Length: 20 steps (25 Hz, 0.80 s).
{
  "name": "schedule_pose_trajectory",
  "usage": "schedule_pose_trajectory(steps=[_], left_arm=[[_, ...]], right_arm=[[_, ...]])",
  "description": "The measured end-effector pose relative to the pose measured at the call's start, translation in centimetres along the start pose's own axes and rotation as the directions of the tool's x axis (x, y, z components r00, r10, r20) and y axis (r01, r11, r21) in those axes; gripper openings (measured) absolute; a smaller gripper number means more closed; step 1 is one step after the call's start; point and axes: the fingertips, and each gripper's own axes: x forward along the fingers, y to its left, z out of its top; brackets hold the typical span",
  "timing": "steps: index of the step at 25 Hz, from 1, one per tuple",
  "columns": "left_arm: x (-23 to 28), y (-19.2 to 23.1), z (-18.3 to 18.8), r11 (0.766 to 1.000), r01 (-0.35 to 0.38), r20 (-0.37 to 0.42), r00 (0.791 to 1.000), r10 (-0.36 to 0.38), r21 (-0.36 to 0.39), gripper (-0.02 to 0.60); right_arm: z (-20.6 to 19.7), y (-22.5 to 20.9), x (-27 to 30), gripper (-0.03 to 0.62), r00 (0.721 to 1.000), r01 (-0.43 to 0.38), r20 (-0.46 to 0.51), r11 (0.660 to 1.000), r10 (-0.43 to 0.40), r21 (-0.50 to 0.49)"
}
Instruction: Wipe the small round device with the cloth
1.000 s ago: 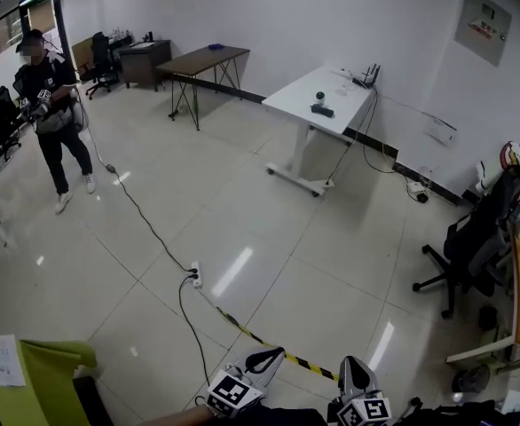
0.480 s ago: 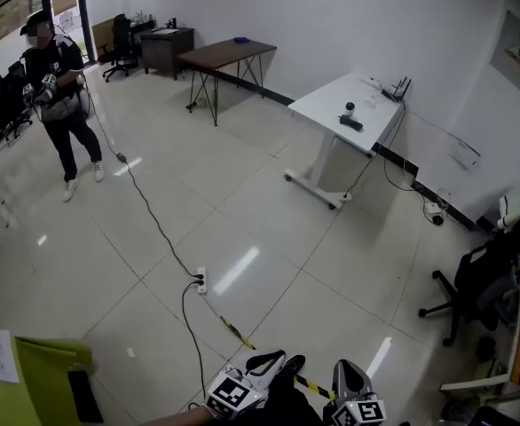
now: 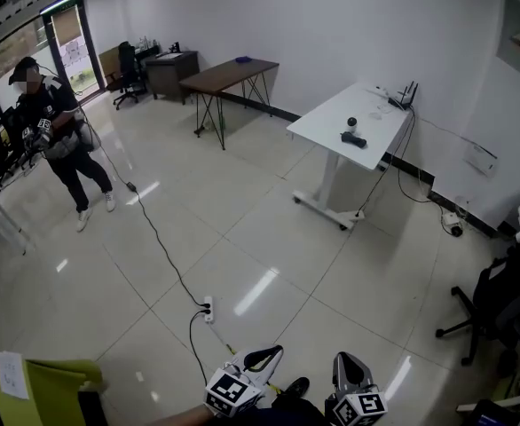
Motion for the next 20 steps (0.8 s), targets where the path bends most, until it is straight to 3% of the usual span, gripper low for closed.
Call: schedule_pose_trajectory(steps=[5, 9, 14, 20], left_arm=[[5.7, 0.0, 1.7, 1.000, -0.004, 0.012, 1.000, 0.003, 0.016, 0.002], [8.4, 0.4, 2.3, 1.000, 0.000, -0.025, 1.000, 0.000, -0.003, 0.002], [11.9, 2.5, 2.8, 1.000, -0.007, -0.022, 1.000, 0.006, -0.021, 0.002], [16.9, 6.6, 5.1, 0.999, 0.042, 0.007, 0.999, -0.042, -0.007, 0.002]], right_arm=[[2.3, -4.7, 2.2, 0.011, 1.000, -0.004, 0.001, 1.000, 0.004, 0.012], [3.4, -6.7, 4.1, 0.011, 1.000, -0.009, -0.008, 1.000, 0.009, 0.019], [3.9, -8.8, 6.9, 0.011, 1.000, -0.004, -0.025, 1.000, 0.004, 0.025], [6.4, -11.3, 11.7, 0.011, 0.999, 0.049, -0.009, 0.999, -0.049, 0.007]])
